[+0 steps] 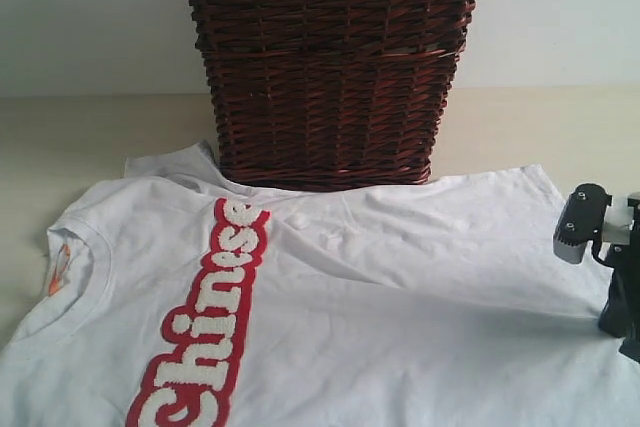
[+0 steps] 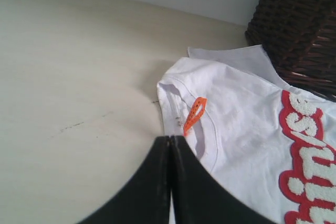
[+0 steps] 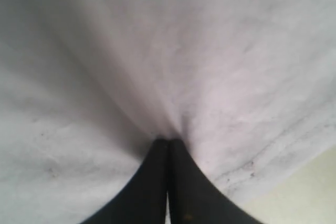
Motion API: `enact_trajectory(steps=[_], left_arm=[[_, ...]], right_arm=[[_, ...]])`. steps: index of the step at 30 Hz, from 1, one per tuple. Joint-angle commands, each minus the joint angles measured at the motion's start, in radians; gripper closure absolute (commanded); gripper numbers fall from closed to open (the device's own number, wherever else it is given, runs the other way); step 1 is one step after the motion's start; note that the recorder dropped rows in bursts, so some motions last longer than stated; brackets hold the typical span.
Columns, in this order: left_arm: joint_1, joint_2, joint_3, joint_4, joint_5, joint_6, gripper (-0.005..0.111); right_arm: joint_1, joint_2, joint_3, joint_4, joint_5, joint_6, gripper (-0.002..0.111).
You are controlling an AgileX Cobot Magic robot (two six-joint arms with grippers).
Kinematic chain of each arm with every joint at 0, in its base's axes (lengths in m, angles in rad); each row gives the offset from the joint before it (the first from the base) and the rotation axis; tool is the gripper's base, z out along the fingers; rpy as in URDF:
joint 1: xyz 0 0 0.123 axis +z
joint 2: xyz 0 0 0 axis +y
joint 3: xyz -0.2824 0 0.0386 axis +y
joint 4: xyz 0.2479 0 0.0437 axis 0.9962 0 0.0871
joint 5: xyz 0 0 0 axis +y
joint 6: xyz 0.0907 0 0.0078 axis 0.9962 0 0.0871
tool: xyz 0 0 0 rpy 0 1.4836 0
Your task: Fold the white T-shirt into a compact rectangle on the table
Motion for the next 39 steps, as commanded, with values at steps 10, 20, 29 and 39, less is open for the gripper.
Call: enact_trajectory(steps=[10, 20, 29, 39], left_arm=[[-0.005, 0.005, -0.003, -0.004, -0.007, 0.000, 0.107], [-0.005, 0.005, -0.003, -0.004, -0.007, 0.000, 0.107], [-0.005, 0.005, -0.003, -0.004, -0.007, 0.000, 0.107], [-0.005, 0.005, -0.003, -0.004, -0.007, 0.000, 0.107]], right_arm=[[-0.013, -0.268, 0.017, 0.260, 0.236, -0.548, 0.050], [-0.094, -0.290, 0.017, 0.336, 0.529, -1.017, 0.042], [-0.246, -0.256, -0.035, 0.593, 0.475, -0.721, 0.047], [-0.273, -0.256, -0.047, 0.518, 0.300, -0.622, 0.011]])
